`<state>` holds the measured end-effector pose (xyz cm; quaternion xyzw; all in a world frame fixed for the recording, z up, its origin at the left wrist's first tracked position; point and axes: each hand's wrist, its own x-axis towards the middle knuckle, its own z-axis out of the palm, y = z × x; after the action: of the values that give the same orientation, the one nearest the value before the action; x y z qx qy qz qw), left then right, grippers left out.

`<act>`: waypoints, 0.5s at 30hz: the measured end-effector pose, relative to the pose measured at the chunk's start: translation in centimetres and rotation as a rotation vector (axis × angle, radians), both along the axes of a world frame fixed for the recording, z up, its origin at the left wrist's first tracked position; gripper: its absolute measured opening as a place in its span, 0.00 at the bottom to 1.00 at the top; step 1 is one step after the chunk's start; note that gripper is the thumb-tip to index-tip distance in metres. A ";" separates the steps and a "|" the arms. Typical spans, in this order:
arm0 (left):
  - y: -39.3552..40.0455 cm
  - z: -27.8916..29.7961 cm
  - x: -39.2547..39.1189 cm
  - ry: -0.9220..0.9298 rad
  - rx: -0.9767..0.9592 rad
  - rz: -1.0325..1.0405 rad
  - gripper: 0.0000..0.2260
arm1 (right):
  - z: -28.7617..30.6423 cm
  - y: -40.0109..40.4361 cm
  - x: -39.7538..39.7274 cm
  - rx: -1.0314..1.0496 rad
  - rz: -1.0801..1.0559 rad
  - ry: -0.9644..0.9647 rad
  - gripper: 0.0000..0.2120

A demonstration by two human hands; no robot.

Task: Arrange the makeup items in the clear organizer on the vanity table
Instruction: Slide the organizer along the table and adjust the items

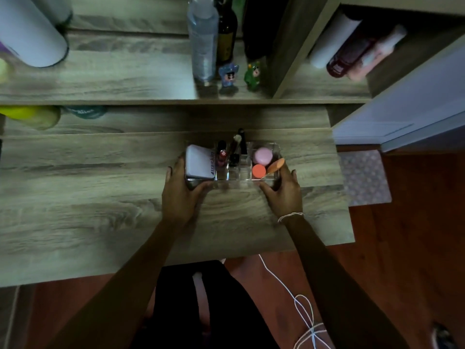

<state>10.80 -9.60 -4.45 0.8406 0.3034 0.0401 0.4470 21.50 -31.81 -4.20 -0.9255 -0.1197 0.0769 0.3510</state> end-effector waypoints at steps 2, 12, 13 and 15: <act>-0.9 -0.1 0.6 0.007 -0.005 -0.008 0.38 | 0.1 -1.0 0.5 -0.003 -0.007 -0.001 0.36; -4.6 0.0 3.3 0.006 -0.045 0.002 0.41 | 1.0 -4.6 2.6 -0.027 -0.005 0.018 0.33; -4.9 0.0 3.5 0.010 -0.053 0.000 0.41 | 1.1 -4.9 2.8 -0.029 -0.011 0.022 0.32; -5.5 0.1 3.8 0.016 -0.070 -0.001 0.43 | 1.4 -5.2 3.1 -0.033 -0.027 0.033 0.32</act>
<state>14.59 -15.14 -4.33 0.8247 0.3079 0.0227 0.4738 24.60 -37.05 -2.84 -0.9313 -0.1000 0.0894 0.3387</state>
